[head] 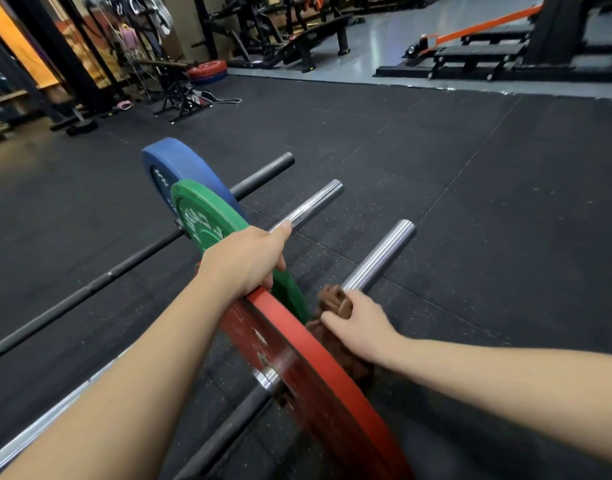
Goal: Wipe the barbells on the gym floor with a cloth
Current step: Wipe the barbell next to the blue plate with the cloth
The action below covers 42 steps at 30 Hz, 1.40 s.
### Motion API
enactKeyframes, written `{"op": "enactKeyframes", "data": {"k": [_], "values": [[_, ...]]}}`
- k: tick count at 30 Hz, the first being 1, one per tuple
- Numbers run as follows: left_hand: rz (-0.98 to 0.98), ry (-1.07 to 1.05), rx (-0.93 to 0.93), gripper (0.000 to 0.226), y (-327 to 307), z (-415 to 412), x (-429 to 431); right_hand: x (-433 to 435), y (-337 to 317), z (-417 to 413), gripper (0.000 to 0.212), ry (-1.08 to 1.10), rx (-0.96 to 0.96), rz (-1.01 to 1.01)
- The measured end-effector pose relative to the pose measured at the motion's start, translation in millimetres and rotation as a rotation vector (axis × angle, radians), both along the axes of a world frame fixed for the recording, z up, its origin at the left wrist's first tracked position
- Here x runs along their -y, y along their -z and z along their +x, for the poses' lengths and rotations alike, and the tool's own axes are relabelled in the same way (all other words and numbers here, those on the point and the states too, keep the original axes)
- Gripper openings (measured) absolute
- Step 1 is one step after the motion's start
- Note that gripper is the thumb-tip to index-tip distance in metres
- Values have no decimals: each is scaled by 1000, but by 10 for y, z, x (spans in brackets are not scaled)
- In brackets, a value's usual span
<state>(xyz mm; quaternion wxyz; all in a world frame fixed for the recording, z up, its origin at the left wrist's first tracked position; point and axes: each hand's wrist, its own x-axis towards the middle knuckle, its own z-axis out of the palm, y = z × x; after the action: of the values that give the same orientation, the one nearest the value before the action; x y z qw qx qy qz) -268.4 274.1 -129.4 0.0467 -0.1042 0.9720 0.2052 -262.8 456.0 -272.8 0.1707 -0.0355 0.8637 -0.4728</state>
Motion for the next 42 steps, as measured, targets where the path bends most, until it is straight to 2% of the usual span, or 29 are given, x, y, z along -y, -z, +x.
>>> {"op": "enactKeyframes", "data": {"k": [4, 7, 11, 12, 16, 21, 26, 33, 35, 39, 41, 42], "values": [[-50, 22, 24, 71, -23, -4, -18, -296, -212, -806, 37, 180, -250, -33], [-60, 33, 45, 71, -16, -20, -9, -492, -211, -1363, 40, 245, -435, 132], [-67, 42, 63, 70, 3, -31, 18, -596, -25, -1692, 40, -100, -581, 631], [-68, 42, 65, 70, 6, -31, 20, -572, 50, -1694, 39, -164, -604, 704], [-86, 50, 74, 71, -3, -30, 9, -465, 156, -1639, 29, -234, -584, 628], [-173, 82, 85, 74, -27, 40, -67, -574, 36, -1607, 25, -299, -499, 635], [-284, 132, 105, 75, -87, 231, -284, -709, -32, -1500, 26, -311, -516, 686], [-413, 237, 145, 68, -121, 468, -635, -953, -49, -1416, 33, -207, -528, 772], [-423, 258, 122, 67, -127, 538, -713, -1005, -76, -1444, 33, -160, -519, 755], [-424, 268, 70, 67, -96, 627, -792, -1105, -139, -1573, 30, -47, -637, 673], [-423, 287, 52, 67, -91, 644, -822, -1144, -130, -1607, 36, -16, -598, 642], [-422, 295, 49, 68, -93, 646, -835, -1148, -100, -1623, 40, -26, -558, 697]]}}
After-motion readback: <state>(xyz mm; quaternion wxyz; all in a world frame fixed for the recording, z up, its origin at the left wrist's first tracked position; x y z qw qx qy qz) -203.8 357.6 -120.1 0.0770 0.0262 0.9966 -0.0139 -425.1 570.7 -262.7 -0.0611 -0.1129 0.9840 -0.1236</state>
